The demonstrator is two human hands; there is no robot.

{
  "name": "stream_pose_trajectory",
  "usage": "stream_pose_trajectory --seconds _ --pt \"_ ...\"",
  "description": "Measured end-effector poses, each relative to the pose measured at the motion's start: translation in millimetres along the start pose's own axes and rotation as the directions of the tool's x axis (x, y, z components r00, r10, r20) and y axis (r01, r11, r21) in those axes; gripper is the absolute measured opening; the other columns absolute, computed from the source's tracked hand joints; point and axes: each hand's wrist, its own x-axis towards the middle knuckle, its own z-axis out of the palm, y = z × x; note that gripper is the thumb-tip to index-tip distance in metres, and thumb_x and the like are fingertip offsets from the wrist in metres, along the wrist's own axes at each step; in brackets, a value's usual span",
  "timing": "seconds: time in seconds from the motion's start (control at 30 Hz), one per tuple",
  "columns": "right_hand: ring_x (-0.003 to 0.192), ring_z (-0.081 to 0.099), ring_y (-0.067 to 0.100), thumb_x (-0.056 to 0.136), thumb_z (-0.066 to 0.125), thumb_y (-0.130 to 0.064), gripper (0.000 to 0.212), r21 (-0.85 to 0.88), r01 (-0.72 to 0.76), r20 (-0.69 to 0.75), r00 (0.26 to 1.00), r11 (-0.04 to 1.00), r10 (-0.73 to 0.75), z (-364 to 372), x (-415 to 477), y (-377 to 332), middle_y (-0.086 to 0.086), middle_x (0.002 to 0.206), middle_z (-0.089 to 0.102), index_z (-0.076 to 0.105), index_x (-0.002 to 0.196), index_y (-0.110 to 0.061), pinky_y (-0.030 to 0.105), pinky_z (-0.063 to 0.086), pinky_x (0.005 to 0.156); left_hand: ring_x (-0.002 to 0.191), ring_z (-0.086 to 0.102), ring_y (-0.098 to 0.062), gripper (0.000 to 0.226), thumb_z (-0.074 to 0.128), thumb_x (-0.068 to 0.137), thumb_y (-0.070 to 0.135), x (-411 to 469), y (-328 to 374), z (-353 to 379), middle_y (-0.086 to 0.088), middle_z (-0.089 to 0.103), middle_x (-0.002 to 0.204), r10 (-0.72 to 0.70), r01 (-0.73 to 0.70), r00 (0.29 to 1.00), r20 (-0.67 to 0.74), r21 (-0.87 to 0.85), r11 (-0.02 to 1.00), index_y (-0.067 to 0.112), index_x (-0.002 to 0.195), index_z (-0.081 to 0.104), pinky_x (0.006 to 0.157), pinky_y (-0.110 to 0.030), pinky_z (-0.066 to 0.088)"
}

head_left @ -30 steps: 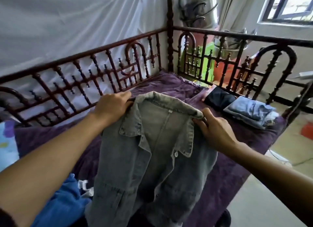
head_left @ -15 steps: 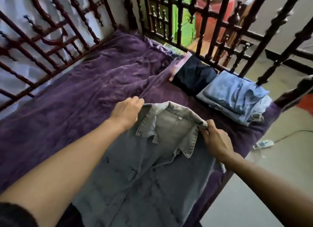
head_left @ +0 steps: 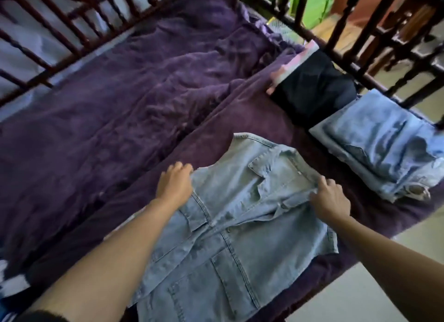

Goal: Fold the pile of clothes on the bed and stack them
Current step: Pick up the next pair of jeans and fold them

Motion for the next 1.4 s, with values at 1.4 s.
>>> stream_pose_trajectory --seconds 1.4 --pt "0.114 0.053 0.027 0.077 0.074 -0.04 0.055 -0.108 0.852 0.282 0.521 0.513 -0.806 174.3 -77.6 -240.9 0.003 0.133 0.053 0.058 0.127 -0.021 0.044 0.053 0.082 0.098 0.06 -0.025 0.041 0.053 0.084 0.037 -148.5 -219.4 222.6 -0.003 0.063 0.102 -0.775 0.378 0.552 0.307 -0.921 -0.096 0.012 0.116 0.055 0.084 -0.04 0.047"
